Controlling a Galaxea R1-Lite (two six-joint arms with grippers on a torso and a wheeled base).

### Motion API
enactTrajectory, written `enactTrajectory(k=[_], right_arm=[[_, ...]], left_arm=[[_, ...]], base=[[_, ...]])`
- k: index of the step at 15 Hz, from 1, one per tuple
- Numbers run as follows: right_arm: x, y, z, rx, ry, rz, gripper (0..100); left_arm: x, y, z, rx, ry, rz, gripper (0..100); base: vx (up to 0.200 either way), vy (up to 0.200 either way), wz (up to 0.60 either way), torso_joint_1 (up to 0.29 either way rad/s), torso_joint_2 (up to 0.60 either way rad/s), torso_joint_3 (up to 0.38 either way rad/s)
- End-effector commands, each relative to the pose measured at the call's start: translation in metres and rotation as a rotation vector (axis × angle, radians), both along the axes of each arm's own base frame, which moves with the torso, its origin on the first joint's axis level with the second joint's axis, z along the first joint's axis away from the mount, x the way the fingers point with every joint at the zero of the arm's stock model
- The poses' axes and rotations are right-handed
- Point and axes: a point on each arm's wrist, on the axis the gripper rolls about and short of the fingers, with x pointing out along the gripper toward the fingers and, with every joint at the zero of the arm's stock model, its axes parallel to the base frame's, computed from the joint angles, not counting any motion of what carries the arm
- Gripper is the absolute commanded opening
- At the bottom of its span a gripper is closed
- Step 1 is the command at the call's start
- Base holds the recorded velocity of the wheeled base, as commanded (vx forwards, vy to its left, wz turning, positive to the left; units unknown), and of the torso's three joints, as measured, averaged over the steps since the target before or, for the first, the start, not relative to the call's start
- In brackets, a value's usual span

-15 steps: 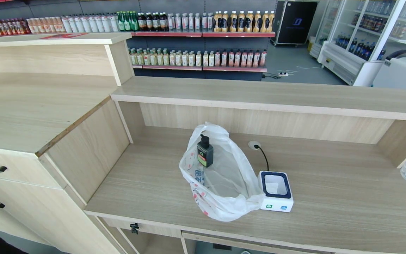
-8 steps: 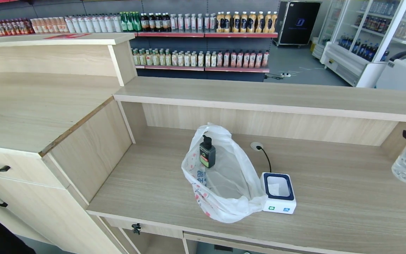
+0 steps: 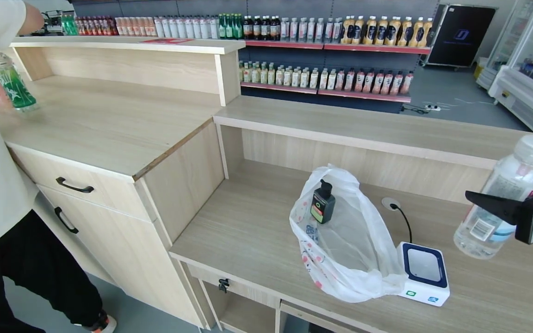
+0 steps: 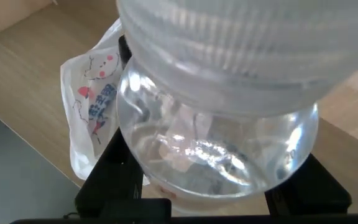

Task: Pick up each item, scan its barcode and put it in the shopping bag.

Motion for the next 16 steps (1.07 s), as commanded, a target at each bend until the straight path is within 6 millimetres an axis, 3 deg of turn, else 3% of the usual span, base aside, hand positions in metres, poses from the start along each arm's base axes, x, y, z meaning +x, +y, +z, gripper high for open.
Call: enactTrajectory(k=[1,7,16], right_arm=[[0.036,0.008,-0.036,0.004,0.111,0.054,0],[0.076,0.02,-0.081,0.022,0.132,0.151,0],[0.105,0.04,-0.115,0.058,0.104,0.338,0]], left_arm=[[0.0,0.0,0.0,0.0,0.0,0.0,100],[0.0,0.0,0.0,0.0,0.0,0.0,100],[0.0,0.0,0.0,0.0,0.0,0.0,100]], base=[[0.0,0.0,0.0,0.0,0.0,0.0],[0.0,0.0,0.0,0.0,0.0,0.0],[0.0,0.0,0.0,0.0,0.0,0.0]])
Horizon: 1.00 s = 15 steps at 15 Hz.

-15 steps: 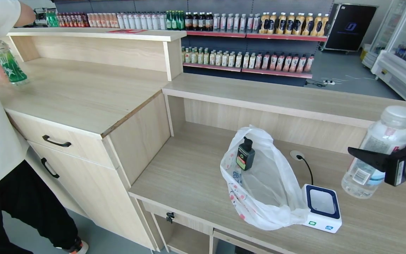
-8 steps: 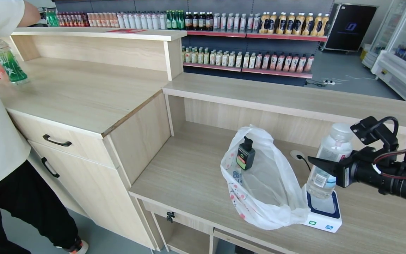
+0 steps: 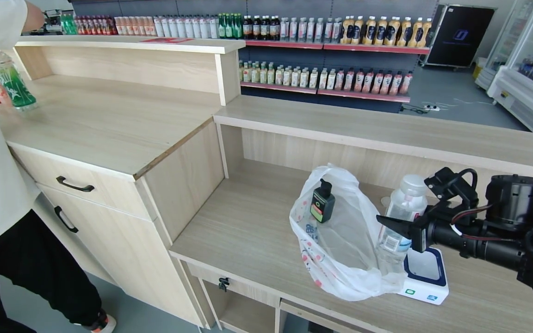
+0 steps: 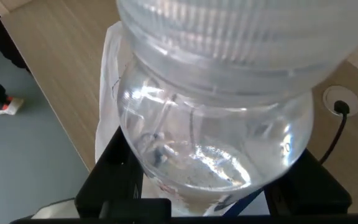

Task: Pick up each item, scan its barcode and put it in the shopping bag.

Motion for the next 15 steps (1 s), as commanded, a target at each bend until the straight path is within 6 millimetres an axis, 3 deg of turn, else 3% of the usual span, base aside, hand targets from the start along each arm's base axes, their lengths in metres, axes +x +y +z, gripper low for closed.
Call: enactTrajectory(k=[1,9,15], right_arm=[[0.012,0.009,-0.02,0.006,0.021,0.053,0],[0.033,0.014,-0.058,-0.004,-0.033,0.082,0],[0.039,0.019,-0.074,-0.011,-0.055,0.104,0]], left_arm=[[0.0,0.0,0.0,0.0,0.0,0.001,100],[0.0,0.0,0.0,0.0,0.0,0.001,100],[0.0,0.0,0.0,0.0,0.0,0.001,100]], base=[[0.0,0.0,0.0,0.0,0.0,0.0],[0.0,0.0,0.0,0.0,0.0,0.0],[0.0,0.0,0.0,0.0,0.0,0.0]])
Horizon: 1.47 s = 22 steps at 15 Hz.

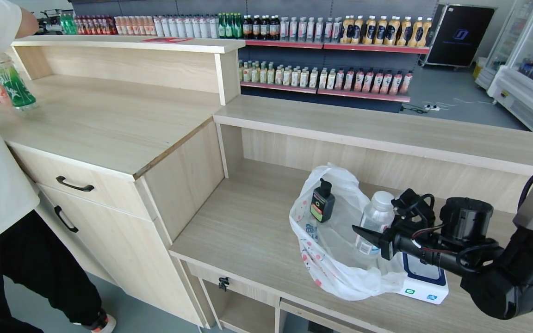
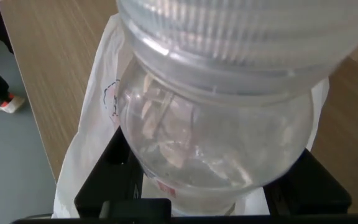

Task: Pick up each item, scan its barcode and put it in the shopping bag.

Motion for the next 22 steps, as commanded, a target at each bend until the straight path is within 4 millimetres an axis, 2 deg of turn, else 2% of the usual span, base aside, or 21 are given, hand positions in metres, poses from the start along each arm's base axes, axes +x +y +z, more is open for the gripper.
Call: enactTrajectory(k=[1,5,16,22], right_arm=[[0.002,0.002,-0.012,-0.007,0.024,0.006,0],[0.005,0.003,-0.023,-0.02,0.021,0.011,0],[0.007,0.005,-0.035,-0.024,0.03,0.018,0],[0.007,0.013,-0.039,-0.022,0.014,0.041,0]], left_arm=[[0.0,0.0,0.0,0.0,0.0,0.0,100],[0.0,0.0,0.0,0.0,0.0,0.0,100],[0.0,0.0,0.0,0.0,0.0,0.0,100],[0.0,0.0,0.0,0.0,0.0,0.0,100]], base=[[0.0,0.0,0.0,0.0,0.0,0.0],[0.0,0.0,0.0,0.0,0.0,0.0],[0.0,0.0,0.0,0.0,0.0,0.0],[0.0,0.0,0.0,0.0,0.0,0.0]])
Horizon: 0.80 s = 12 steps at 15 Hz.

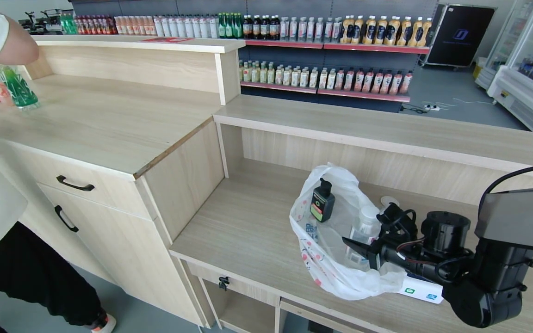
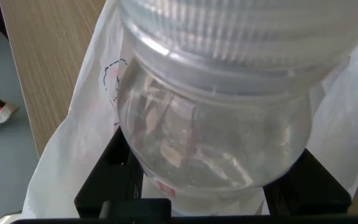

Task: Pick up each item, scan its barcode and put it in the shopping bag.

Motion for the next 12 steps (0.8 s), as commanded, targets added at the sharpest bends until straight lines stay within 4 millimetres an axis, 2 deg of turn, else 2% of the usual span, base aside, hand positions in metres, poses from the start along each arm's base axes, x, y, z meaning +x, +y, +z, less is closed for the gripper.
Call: enactTrajectory(k=[1,12], right_arm=[[-0.0005,0.002,-0.004,-0.003,0.012,0.007,0],[-0.0008,0.0014,-0.0123,-0.009,0.039,0.006,0]], left_arm=[[0.0,0.0,0.0,0.0,0.0,0.001,100],[0.0,0.0,0.0,0.0,0.0,0.001,100]], base=[[0.0,0.0,0.0,0.0,0.0,0.0],[0.0,0.0,0.0,0.0,0.0,0.0]])
